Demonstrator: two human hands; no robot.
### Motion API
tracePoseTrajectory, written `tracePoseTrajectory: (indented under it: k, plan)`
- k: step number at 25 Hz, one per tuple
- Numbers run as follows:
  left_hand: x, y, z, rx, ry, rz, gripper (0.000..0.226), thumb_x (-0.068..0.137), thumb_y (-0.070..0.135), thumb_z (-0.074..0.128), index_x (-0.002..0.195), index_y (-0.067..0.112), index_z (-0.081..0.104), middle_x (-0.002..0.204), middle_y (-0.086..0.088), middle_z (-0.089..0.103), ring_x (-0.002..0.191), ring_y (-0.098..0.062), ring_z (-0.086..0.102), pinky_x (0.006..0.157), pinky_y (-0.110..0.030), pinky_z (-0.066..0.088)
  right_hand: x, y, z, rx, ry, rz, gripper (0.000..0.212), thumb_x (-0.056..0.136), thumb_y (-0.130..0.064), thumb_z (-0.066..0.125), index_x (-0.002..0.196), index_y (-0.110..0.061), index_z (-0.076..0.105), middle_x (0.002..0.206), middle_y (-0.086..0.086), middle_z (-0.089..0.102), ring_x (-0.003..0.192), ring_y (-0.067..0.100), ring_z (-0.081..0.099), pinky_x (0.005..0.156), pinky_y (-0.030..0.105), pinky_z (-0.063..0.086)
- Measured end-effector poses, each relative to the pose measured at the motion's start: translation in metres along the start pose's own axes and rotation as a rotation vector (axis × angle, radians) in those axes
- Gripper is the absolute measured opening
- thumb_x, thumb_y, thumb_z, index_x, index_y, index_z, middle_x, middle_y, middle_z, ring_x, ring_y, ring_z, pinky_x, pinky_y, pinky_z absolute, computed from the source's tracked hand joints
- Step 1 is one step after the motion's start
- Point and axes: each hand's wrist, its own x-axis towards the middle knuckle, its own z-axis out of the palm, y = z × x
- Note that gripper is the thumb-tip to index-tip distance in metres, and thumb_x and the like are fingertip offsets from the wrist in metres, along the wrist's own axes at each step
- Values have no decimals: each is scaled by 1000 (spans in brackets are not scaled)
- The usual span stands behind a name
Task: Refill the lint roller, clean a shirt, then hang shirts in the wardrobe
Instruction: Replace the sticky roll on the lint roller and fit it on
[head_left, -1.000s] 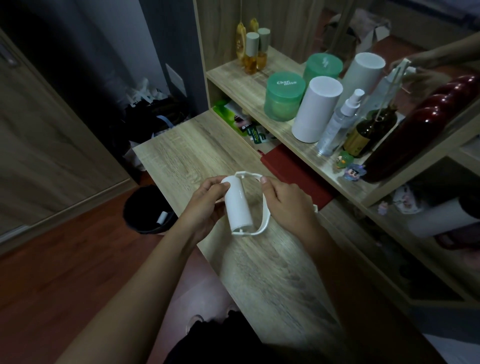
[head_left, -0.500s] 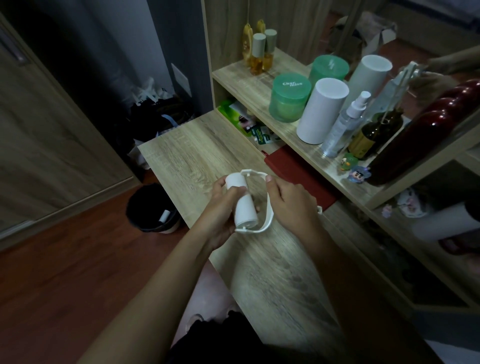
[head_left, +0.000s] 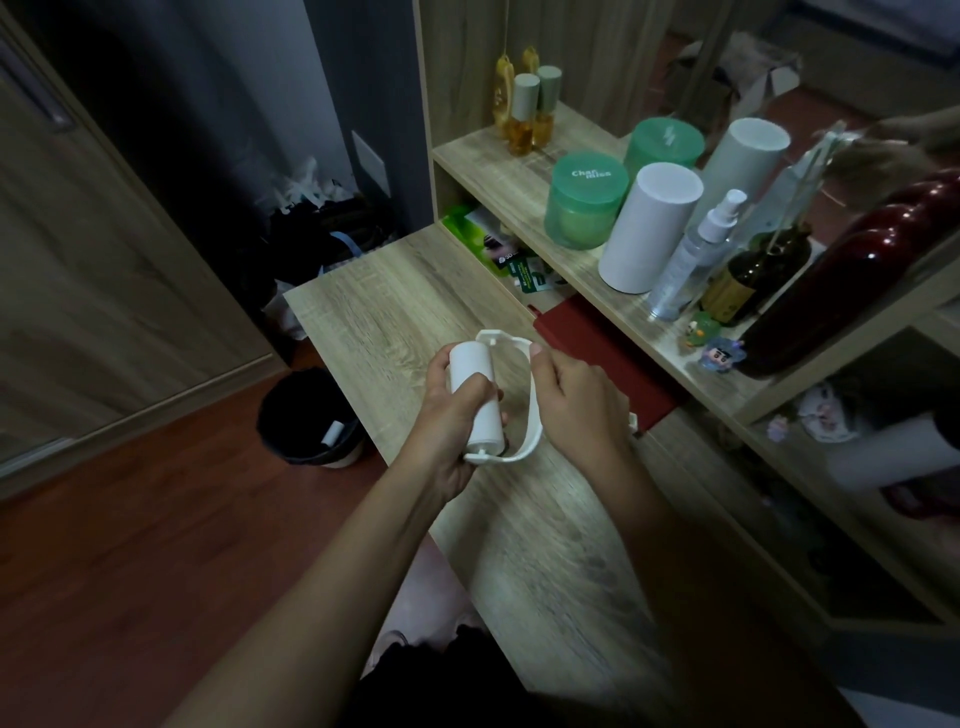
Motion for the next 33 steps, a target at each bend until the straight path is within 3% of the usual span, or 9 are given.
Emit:
tracePoseTrajectory:
  k: [6, 10, 13, 20, 25, 29, 33]
  plan:
    - [-1, 0, 2, 109, -11, 49, 52, 84, 4, 50, 123, 39, 40, 98, -12, 51, 67, -20, 52, 51, -27, 48, -1, -2, -1, -24, 25, 40, 40, 99, -39, 27, 76, -20, 53, 60, -3, 51, 65, 18, 50, 58, 29, 28]
    - [-8, 8, 3, 266, -58, 82, 48, 83, 8, 54, 115, 42, 41, 95, -9, 54, 70, -24, 56, 56, -31, 52, -1, -2, -3, -26, 20, 23, 42, 99, -40, 26, 95, -18, 61, 71, -1, 63, 70, 19, 56, 63, 31, 32]
    - [-10, 7, 5, 403, -12, 153, 56, 75, 11, 63, 113, 43, 37, 90, -5, 53, 67, -21, 56, 50, -28, 49, 2, -3, -3, -33, 4, 21, 44, 99, -40, 23, 99, -19, 61, 84, 2, 69, 81, 23, 61, 66, 31, 33]
    - [-11, 10, 5, 639, -13, 286, 68, 76, 4, 64, 126, 36, 30, 92, 9, 45, 70, -14, 52, 47, -21, 47, 6, -11, -2, -59, -42, 72, 44, 100, -38, 21, 105, -15, 58, 94, 6, 66, 79, 22, 53, 68, 32, 31]
    - [-4, 14, -1, 730, 26, 333, 79, 77, 12, 65, 132, 46, 20, 101, 5, 49, 79, -19, 56, 56, -28, 48, 7, -14, -3, -19, -29, -29, 42, 100, -37, 21, 101, -15, 57, 83, 4, 65, 75, 21, 56, 65, 32, 35]
    - [2, 24, -13, 893, 90, 379, 67, 75, 17, 69, 127, 30, 29, 108, -9, 56, 87, -27, 60, 67, -40, 54, 4, 3, -9, 177, -231, -124, 32, 99, -42, 21, 96, -25, 48, 74, 5, 63, 69, 19, 60, 67, 37, 44]
    - [4, 34, -27, 1164, 92, 539, 66, 75, 36, 64, 135, 30, 38, 110, 0, 63, 93, -23, 61, 73, -35, 50, -15, 17, 8, 260, -345, -144, 29, 100, -36, 25, 87, -26, 49, 62, -8, 54, 59, -1, 54, 59, 21, 40]
